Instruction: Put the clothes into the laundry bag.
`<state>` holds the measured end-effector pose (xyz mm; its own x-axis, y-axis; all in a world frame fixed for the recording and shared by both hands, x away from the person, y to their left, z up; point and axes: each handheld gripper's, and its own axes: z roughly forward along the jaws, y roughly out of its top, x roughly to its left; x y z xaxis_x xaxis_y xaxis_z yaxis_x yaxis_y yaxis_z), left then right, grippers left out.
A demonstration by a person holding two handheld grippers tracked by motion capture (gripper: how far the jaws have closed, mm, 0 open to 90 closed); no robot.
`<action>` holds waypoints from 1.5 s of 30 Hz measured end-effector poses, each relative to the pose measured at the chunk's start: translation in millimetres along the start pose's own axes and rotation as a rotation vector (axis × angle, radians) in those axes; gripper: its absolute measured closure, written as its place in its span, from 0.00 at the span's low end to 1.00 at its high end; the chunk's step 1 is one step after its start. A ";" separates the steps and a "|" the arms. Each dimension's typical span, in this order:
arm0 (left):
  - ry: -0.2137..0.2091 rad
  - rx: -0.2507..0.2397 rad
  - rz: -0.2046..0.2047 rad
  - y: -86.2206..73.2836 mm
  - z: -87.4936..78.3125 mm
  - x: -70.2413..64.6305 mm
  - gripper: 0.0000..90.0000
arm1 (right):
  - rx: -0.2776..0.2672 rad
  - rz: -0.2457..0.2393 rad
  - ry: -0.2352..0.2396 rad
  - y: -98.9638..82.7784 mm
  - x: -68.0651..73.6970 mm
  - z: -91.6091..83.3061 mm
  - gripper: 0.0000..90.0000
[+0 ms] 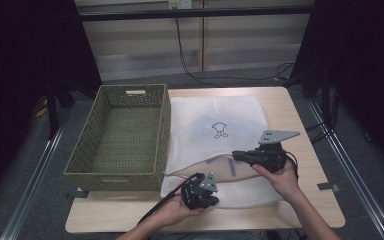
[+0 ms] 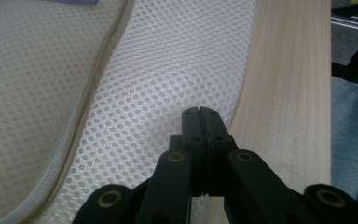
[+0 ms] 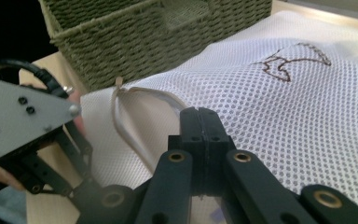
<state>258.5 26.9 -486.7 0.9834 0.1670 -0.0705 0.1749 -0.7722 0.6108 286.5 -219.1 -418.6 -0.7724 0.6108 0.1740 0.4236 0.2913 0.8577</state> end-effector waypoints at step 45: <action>-0.061 -0.070 -0.117 -6.2 -2.3 7.0 0.90 | 0.205 0.094 -0.036 -69.6 -7.8 33.0 0.95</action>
<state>264.2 34.3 -489.1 0.9579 0.2141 -0.1911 0.2870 -0.7045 0.6491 278.7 -219.9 -495.6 -0.7094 0.6670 0.2280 0.5829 0.3733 0.7217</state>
